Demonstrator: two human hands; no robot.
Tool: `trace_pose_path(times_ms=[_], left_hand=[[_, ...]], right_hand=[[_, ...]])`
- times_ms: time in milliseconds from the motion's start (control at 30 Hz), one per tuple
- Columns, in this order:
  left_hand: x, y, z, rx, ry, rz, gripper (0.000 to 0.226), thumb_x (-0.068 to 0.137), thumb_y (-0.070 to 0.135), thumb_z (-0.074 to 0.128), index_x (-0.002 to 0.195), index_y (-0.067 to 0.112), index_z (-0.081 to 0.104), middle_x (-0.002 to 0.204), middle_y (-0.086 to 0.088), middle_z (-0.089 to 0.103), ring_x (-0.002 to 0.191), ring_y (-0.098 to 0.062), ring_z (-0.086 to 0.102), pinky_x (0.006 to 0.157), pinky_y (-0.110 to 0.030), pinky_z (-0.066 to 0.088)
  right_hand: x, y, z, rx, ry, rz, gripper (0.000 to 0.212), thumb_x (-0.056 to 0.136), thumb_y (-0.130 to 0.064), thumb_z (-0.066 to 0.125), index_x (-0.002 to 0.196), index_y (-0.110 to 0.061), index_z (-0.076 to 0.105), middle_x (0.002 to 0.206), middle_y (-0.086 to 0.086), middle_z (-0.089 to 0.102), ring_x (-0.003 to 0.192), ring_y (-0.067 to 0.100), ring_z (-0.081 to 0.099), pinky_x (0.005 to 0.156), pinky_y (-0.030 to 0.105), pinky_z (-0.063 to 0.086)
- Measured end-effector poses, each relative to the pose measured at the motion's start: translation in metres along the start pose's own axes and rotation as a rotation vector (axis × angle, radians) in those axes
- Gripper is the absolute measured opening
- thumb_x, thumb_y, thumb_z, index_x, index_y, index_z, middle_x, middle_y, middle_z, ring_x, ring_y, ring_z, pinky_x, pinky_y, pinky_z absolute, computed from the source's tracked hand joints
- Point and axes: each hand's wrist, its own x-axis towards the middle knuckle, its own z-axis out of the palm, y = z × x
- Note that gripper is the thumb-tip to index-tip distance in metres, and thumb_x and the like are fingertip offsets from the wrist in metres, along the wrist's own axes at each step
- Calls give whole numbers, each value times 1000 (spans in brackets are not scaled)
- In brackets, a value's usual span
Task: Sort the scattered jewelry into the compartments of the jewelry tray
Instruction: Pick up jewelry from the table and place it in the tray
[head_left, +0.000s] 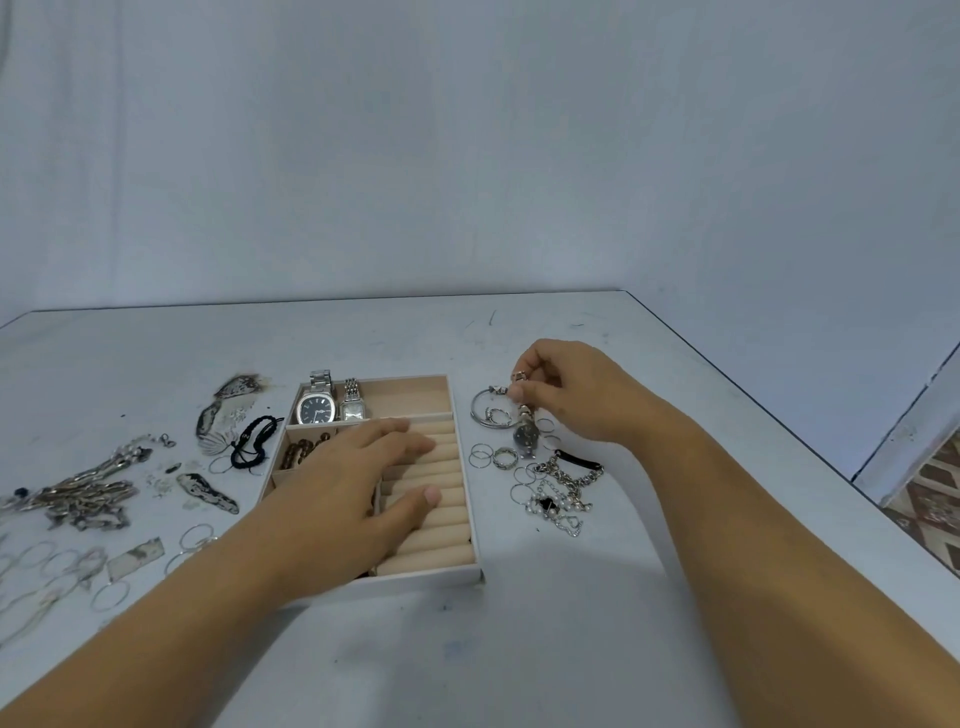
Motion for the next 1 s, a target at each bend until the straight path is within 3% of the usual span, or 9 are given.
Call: trace_pose_path(times_ms=[100,167,267,333,400,533,733,867,1000], left_hand=[[2,1,-3,37,-44,2,51,86,62,44,133,43,43,139,27,31,129,5,29,103,-15,24],[8,1,-9,58,-88,18,53,83,67,42,129,42,47,134,27,37,125,4,36,103,-17,29],[29,2,-22,109,-119,25,46,82,66,45,115,37,58,115,23,50,105,4,48,93,-20,41],[51,5,-27,132,-103,33,33,86,54,53,111,34,61,109,18,53,92,1,50,82,-20,39],[77,10,-26,105,-62,67,28,87,45,57,111,31,61,109,13,57,93,-2,52,78,-19,36],[132,16,-7,135,-49,97,22,90,35,59,110,28,63,111,9,62,94,-5,51,79,-19,34],[178,18,22,271,-258,21,31,91,36,58,119,23,63,116,5,63,108,-14,53,88,-23,38],[182,16,27,254,-223,-23,18,88,33,63,99,23,74,98,6,71,95,-13,60,82,-26,46],[178,17,29,226,-219,-26,13,86,30,66,94,23,73,91,8,69,85,-10,58,74,-22,43]], right_hand=[[1,1,-8,100,73,-13,5,88,-27,65,86,-24,61,79,2,68,75,21,65,79,40,56],[1,3,-13,156,121,-24,3,89,-25,64,87,-24,61,78,4,67,71,21,63,77,44,56],[3,7,-17,172,220,-47,1,89,-23,63,89,-22,63,77,-1,65,68,14,59,71,36,54],[3,12,-15,148,265,-48,1,90,-22,63,90,-22,63,76,-6,63,64,9,55,67,24,48],[4,21,-11,121,291,-31,3,90,-23,62,92,-25,63,76,-8,62,64,6,53,66,18,43],[5,36,-7,132,304,19,7,90,-24,61,96,-24,65,80,-6,62,66,4,53,66,16,40],[7,39,-7,132,282,9,7,90,-24,62,95,-27,65,84,-5,66,67,1,55,65,12,41],[7,41,-6,161,277,3,7,89,-24,63,95,-27,66,84,-3,67,67,3,56,67,15,43],[8,42,-6,166,282,7,6,89,-24,63,93,-28,65,85,-1,67,69,5,57,70,18,46]])
